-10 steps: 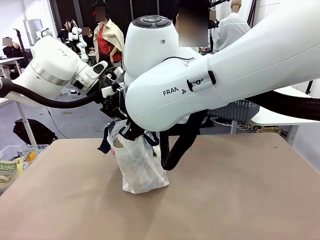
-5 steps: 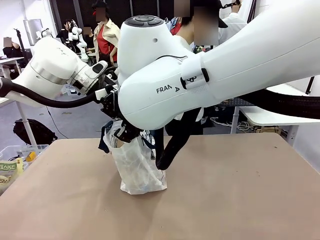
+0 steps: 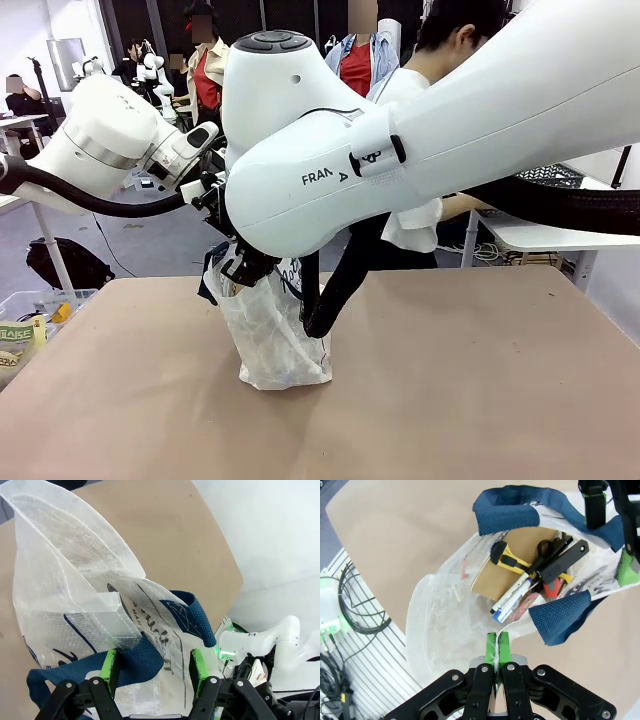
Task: Transfer purchased items from the store into the shopping bag.
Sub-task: Move the Reusable shopping bag to the right side of the table.
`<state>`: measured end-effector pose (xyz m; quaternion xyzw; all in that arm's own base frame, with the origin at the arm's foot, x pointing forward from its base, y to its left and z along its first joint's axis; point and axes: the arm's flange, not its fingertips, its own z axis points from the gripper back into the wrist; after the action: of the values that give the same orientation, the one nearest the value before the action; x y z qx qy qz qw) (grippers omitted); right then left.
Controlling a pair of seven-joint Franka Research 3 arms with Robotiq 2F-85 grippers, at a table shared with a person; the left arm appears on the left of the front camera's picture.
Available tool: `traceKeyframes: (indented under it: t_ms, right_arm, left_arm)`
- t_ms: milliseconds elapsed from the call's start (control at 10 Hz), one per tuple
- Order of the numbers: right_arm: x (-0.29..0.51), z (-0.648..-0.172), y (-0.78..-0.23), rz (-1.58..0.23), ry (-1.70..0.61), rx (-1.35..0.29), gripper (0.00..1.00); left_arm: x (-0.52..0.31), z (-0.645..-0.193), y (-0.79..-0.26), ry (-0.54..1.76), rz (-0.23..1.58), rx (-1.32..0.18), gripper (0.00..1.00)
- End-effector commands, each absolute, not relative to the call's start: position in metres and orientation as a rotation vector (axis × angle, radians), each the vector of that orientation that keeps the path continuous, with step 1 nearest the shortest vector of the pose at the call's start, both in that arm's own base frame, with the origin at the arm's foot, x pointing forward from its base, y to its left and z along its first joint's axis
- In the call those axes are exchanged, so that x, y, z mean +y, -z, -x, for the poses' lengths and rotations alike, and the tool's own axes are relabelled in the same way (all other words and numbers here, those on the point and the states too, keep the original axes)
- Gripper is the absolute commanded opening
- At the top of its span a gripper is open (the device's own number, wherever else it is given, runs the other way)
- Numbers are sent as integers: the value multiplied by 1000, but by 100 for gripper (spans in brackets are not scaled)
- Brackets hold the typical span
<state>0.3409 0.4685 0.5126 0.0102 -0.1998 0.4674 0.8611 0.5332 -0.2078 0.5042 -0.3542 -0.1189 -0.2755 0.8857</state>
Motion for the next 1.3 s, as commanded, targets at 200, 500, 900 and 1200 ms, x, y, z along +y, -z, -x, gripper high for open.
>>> traceKeyframes:
  t_ms: [200,500,900,1200]
  right_arm:
    - [486,-343,-511,-2,-1002,-416,0]
    - [494,-343,-509,-8,-986,-430,0]
    - [505,-342,-505,16,-1030,-409,0]
    - [508,-343,-502,1,-1034,-402,0]
  left_arm:
    - [-211,-546,-497,611,816,-227,73]
    - [-221,-541,-500,638,800,-231,73]
    - [-215,-537,-502,670,870,-235,73]
    - [-216,-538,-501,685,892,-216,73]
